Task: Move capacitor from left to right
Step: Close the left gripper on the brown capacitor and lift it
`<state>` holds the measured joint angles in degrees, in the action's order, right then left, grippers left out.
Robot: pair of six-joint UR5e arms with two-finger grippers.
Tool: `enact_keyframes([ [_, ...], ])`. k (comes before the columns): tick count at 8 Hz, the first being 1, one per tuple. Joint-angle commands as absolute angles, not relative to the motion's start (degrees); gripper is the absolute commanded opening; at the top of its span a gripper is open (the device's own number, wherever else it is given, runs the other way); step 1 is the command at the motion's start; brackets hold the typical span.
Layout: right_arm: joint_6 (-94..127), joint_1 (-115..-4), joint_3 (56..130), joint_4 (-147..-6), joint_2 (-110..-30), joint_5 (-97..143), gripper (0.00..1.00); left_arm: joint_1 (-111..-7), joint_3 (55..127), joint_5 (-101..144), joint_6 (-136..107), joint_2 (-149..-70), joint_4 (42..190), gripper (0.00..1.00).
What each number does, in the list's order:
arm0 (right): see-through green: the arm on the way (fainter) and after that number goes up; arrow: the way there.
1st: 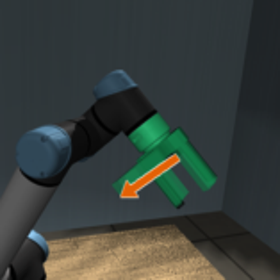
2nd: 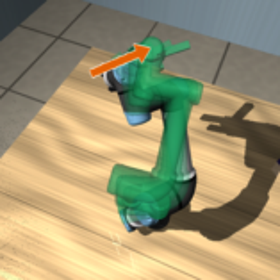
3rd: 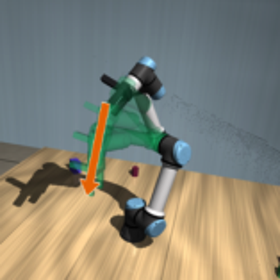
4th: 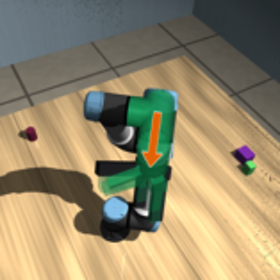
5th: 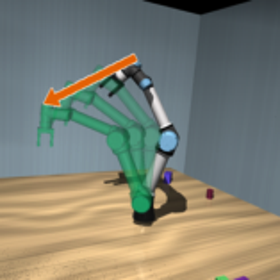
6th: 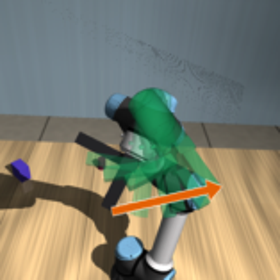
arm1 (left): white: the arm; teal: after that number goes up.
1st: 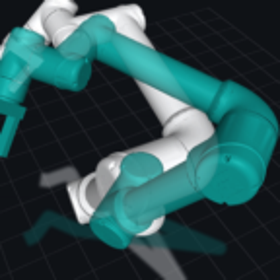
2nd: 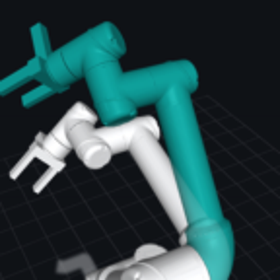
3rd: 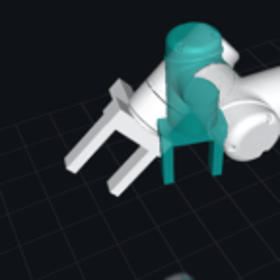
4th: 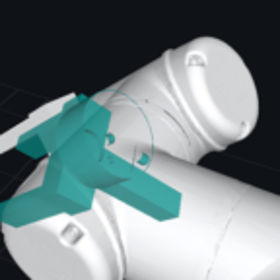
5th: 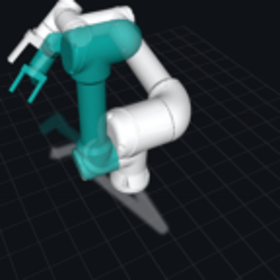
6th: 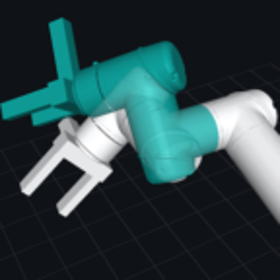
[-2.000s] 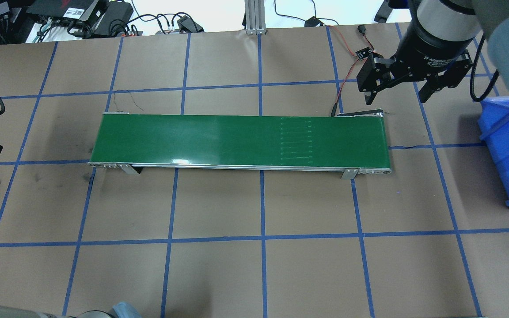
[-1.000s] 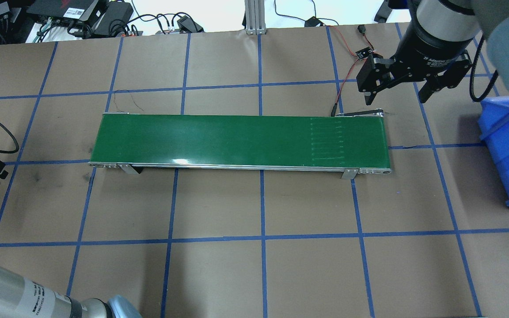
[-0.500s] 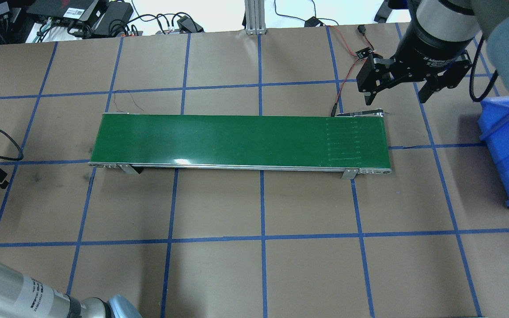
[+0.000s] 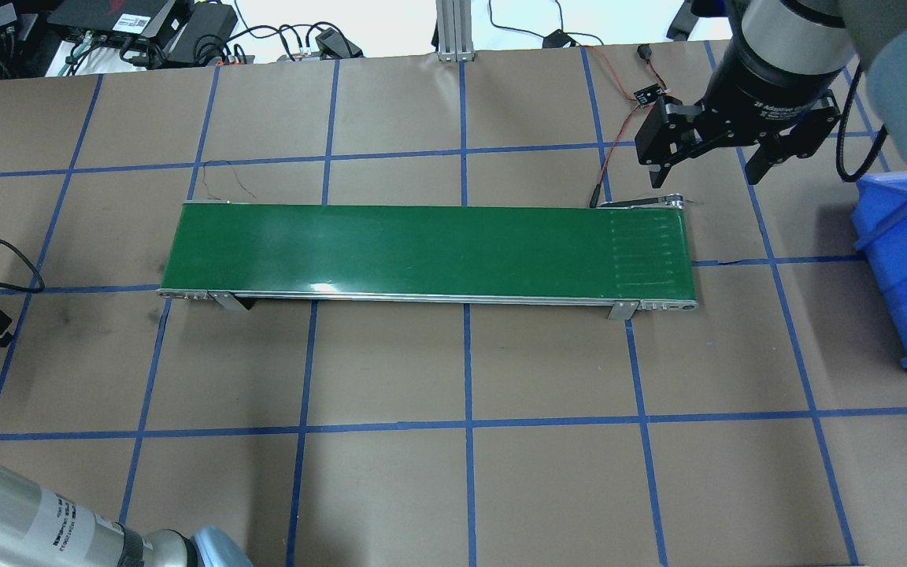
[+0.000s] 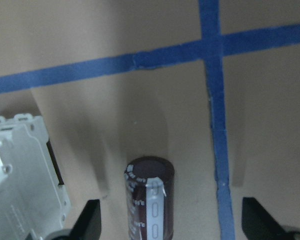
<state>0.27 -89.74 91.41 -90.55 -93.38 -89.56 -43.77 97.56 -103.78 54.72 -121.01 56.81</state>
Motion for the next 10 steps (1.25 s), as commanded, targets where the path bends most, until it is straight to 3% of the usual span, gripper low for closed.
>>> enact_keyframes([
  [1, 0.26, -89.74, 91.41, -90.53, -93.34, -89.56, 1.0, -43.77, 97.56, -103.71, 54.58, -121.38, 56.78, 0.95],
  [2, 0.26, -89.74, 91.41, -90.53, -93.43, -89.56, 1.0, -43.77, 97.56, -103.89, 54.32, -121.46, 56.86, 0.4],
  [3, 0.26, -89.74, 91.41, -90.53, -93.34, -89.56, 1.0, -43.77, 97.47, -103.97, 54.23, -121.46, 56.87, 0.06],
  [4, 0.26, -89.74, 91.41, -90.53, -93.43, -89.56, 1.0, -43.77, 97.21, -104.06, 53.97, -121.38, 56.78, 0.0],
  [6, 0.26, -89.74, 91.41, -90.53, -93.34, -89.56, 1.0, -43.77, 97.12, -103.71, 54.84, -121.12, 56.86, 0.0],
  [10, 0.26, -89.74, 91.41, -90.53, -93.43, -89.56, 1.0, -46.48, 96.94, -99.67, 51.09, -110.34, 67.02, 0.0],
])
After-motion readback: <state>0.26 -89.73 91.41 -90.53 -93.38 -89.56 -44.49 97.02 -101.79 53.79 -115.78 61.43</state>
